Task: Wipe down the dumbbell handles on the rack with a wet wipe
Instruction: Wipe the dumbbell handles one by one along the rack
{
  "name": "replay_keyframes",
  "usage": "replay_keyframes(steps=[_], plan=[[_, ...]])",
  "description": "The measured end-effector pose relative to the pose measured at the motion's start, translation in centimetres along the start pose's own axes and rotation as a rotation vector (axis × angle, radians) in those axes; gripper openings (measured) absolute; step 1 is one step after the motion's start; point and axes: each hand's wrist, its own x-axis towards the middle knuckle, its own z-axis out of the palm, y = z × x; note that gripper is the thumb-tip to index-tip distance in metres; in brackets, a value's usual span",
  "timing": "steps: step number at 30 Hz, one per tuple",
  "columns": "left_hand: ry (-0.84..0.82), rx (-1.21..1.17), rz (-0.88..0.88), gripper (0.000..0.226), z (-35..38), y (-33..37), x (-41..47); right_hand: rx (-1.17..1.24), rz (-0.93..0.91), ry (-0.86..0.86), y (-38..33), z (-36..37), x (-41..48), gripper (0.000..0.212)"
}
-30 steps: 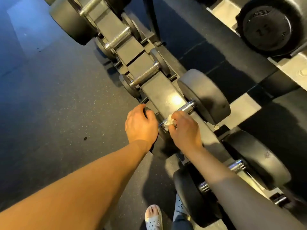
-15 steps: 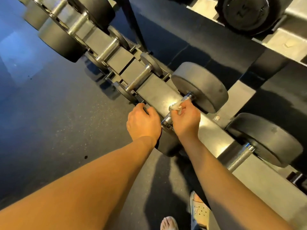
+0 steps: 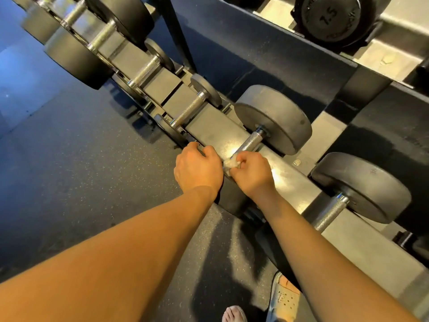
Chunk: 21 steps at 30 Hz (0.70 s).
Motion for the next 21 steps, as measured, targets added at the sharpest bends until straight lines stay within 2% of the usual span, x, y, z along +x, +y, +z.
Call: replay_keyframes(steps=[2,4,6,8,10,12,14,15,17,19,21], plan=[[-0.006,0.001,0.008,0.055,0.0,0.0,0.0,-0.026,0.036,-0.048,0.6,-0.4,0.1,0.041],[-0.011,-0.005,0.008,0.056,0.0,0.0,0.1,0.108,0.180,0.041,1.0,-0.6,0.4,0.036],[-0.010,-0.012,0.000,0.058,0.0,0.0,0.0,0.528,0.445,0.202,1.2,-0.4,0.9,0.015],[-0.008,-0.013,-0.001,0.057,0.0,0.0,0.0,0.886,0.647,0.314,1.0,0.2,1.2,0.007],[-0.005,-0.009,-0.001,0.053,0.0,0.1,0.0,0.903,0.688,0.249,0.9,0.8,0.9,0.018],[-0.004,-0.008,-0.003,0.050,0.1,0.2,0.0,0.773,0.632,0.082,0.8,1.1,0.3,0.024],[-0.006,-0.009,-0.005,0.050,0.0,0.1,0.0,0.633,0.596,-0.064,1.1,0.8,0.2,0.020],[-0.007,-0.012,-0.003,0.050,-0.1,0.1,0.0,0.597,0.606,-0.084,1.1,0.3,0.4,0.015],[-0.005,-0.005,0.004,0.055,-0.1,0.1,0.0,0.700,0.688,0.000,1.4,-0.6,1.3,0.006],[0.001,0.009,-0.001,0.067,0.0,0.0,-0.1,0.992,0.798,0.102,1.4,-1.1,2.2,0.009],[0.004,0.016,-0.007,0.070,-0.1,0.1,-0.1,1.084,0.810,0.169,1.1,-0.6,2.5,0.013]])
